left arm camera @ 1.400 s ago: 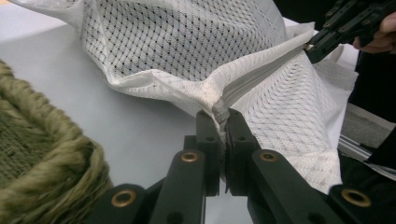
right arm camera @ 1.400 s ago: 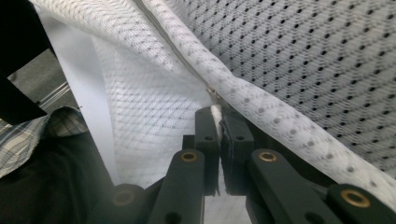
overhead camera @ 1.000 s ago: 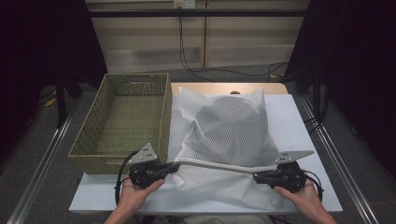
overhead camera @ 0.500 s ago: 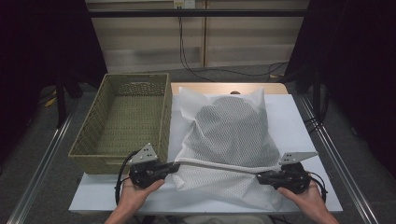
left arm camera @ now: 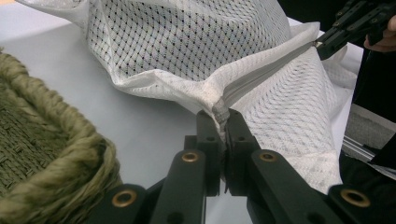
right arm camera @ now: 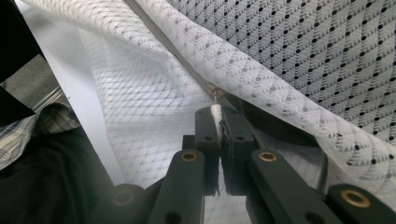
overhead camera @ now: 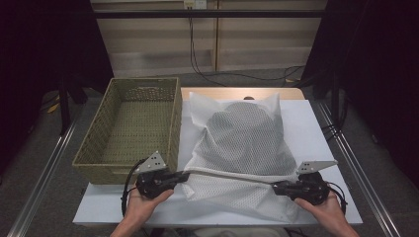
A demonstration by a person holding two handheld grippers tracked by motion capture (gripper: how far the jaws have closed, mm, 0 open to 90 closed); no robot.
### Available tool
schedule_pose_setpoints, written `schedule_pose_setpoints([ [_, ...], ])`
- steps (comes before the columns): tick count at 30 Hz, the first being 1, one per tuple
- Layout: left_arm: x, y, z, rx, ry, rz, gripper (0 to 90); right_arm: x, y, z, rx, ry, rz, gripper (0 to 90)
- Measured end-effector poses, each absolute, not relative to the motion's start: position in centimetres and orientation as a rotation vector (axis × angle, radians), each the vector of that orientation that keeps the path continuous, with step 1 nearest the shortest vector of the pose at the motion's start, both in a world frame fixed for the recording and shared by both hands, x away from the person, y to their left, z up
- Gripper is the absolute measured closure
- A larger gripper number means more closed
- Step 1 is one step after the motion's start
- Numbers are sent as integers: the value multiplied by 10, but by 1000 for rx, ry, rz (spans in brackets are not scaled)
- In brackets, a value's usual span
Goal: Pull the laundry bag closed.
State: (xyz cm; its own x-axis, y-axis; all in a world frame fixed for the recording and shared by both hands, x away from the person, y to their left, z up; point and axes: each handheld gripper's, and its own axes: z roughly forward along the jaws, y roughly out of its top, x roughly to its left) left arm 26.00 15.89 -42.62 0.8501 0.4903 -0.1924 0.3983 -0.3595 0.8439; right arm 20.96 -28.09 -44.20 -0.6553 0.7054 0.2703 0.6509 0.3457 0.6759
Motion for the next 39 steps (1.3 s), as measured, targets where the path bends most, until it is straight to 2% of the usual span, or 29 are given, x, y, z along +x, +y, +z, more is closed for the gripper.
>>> schedule_pose_setpoints([
  [39,260,160,-425,1994,654,117,871,197,-308,-442,1363,2449,1221,869],
])
